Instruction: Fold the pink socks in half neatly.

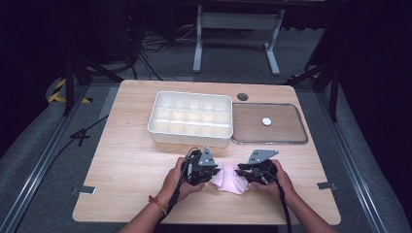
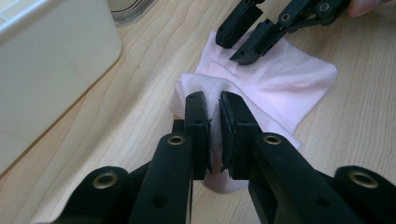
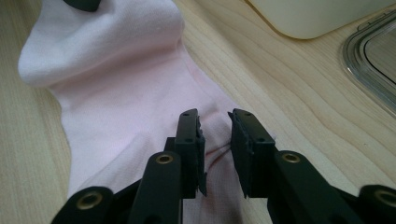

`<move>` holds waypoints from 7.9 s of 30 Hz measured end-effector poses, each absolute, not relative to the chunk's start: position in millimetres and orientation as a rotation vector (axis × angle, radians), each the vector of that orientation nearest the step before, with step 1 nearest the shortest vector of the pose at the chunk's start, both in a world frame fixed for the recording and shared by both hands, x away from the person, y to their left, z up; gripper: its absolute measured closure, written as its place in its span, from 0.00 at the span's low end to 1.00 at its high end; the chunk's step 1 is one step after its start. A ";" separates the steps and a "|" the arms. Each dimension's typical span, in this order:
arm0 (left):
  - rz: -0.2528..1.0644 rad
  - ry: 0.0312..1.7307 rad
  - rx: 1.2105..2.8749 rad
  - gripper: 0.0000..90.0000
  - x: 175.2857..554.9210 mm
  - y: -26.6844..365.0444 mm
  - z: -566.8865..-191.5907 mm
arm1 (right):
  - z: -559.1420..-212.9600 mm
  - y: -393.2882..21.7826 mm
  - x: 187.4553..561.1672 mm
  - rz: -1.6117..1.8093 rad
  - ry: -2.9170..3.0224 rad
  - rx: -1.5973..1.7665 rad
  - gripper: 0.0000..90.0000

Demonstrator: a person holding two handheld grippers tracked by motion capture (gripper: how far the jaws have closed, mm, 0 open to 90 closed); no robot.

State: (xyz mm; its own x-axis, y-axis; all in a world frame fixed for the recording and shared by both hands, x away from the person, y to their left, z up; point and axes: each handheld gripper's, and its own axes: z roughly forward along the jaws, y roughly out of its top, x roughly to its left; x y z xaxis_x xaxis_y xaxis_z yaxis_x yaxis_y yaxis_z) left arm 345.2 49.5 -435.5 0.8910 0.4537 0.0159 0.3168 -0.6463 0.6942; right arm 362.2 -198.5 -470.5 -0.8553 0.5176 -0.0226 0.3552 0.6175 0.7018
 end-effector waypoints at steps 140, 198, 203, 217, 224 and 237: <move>0.190 0.501 2.340 0.88 329.1 32.5 -476.7 | -439.6 -193.9 341.9 1.054 2.612 0.607 0.88; 0.080 0.769 2.197 0.58 347.7 34.9 -479.1 | -467.2 -207.0 348.7 1.033 2.641 0.713 0.83; 0.026 0.752 2.187 0.74 350.3 35.0 -480.1 | -467.4 -205.3 348.3 1.034 2.639 0.706 0.83; 0.022 0.731 2.159 0.90 349.2 39.9 -471.5 | -459.3 -199.8 347.8 1.046 2.580 0.684 0.69; 0.022 0.737 2.165 0.89 348.6 41.5 -471.7 | -441.8 -203.5 342.2 1.118 2.491 0.626 0.91; 0.034 0.719 2.138 0.89 347.6 46.3 -466.8 | -464.7 -175.4 342.8 0.972 2.634 0.536 0.93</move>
State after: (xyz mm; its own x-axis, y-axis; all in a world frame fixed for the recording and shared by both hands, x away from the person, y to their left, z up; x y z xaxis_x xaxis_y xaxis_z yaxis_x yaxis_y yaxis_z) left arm 347.6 46.3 -466.8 0.8337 0.5051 -0.2232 0.4814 -0.4669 0.7418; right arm 342.8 -175.4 -464.7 -0.8913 0.4337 -0.1321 0.2438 0.7042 0.6668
